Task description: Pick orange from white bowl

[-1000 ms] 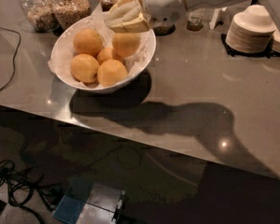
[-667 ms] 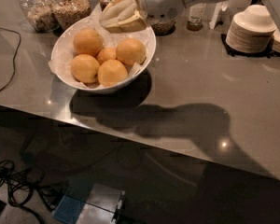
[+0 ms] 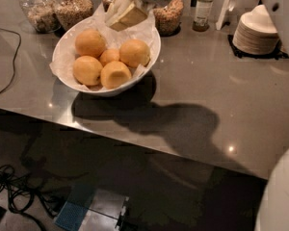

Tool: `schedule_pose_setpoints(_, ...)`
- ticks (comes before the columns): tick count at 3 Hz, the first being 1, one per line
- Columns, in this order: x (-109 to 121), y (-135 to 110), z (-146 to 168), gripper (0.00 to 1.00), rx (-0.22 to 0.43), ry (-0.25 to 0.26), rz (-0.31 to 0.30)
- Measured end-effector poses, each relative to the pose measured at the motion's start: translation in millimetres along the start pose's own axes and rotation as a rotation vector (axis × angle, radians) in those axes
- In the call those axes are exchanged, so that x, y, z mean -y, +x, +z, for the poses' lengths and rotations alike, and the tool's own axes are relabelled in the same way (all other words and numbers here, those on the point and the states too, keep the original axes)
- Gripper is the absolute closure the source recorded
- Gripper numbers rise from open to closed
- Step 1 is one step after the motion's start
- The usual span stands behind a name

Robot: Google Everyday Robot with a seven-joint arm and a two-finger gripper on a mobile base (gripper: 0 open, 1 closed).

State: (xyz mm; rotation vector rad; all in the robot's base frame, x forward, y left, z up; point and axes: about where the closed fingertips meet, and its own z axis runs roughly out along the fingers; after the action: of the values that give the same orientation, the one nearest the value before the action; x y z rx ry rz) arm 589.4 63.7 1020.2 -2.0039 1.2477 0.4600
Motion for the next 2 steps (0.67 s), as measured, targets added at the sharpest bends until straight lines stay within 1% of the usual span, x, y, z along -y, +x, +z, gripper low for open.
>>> schedule_pose_setpoints(1,11.3,34.5,12.2,0.27,-0.106,-0.046,0.095)
schedule_pose_setpoints(2,15.5,61.6,25.2,0.04,-0.144,-0.084,0.164)
